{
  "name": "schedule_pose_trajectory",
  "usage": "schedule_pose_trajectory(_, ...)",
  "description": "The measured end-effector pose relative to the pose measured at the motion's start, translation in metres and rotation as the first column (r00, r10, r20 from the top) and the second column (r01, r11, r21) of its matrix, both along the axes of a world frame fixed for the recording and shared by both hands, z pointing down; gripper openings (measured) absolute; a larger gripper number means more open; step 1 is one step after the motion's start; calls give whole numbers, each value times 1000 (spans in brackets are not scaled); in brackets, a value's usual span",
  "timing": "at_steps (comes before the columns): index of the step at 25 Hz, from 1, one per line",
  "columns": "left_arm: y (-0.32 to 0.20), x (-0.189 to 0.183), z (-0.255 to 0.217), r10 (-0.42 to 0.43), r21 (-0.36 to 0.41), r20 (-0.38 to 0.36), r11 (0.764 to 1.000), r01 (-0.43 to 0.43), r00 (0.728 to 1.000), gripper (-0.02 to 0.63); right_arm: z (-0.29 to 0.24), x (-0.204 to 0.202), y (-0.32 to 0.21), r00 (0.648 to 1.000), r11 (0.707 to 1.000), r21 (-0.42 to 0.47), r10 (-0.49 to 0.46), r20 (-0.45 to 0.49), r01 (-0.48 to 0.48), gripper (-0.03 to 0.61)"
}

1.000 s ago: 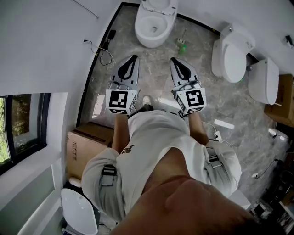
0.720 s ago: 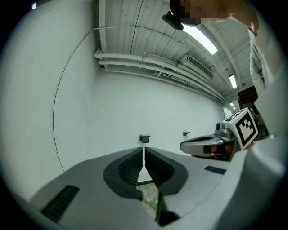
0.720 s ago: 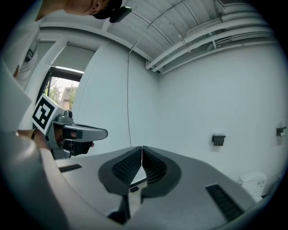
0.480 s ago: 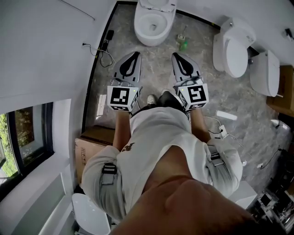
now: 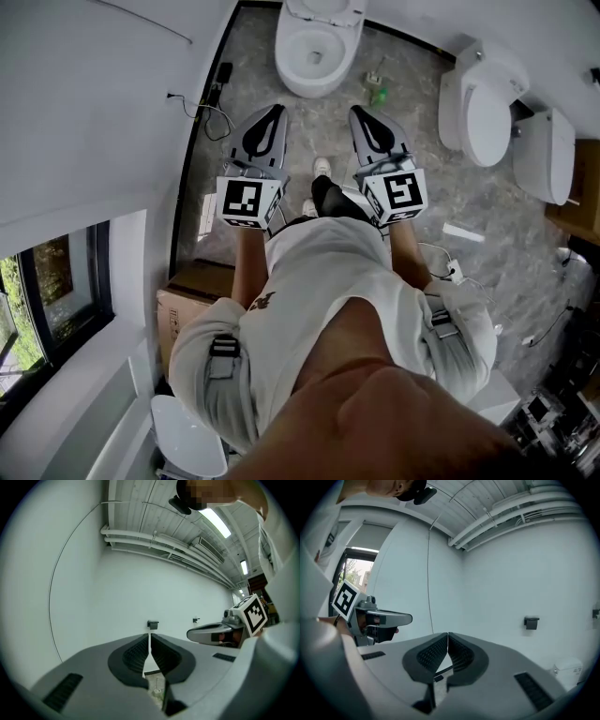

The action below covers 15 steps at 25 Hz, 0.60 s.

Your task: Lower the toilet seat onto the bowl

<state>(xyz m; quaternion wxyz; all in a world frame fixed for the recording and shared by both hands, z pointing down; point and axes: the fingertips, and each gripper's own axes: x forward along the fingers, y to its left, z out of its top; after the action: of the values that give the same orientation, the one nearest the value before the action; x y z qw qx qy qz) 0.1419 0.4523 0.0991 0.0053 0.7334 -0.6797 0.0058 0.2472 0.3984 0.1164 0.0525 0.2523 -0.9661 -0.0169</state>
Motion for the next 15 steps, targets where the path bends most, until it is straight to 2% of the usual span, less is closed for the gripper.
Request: schedule_pose_trajectory(15,-126,-39,7,-16,-24,8,1000,17,1000,34,9,-46,-131,999,998,-41,-36,23,37,20)
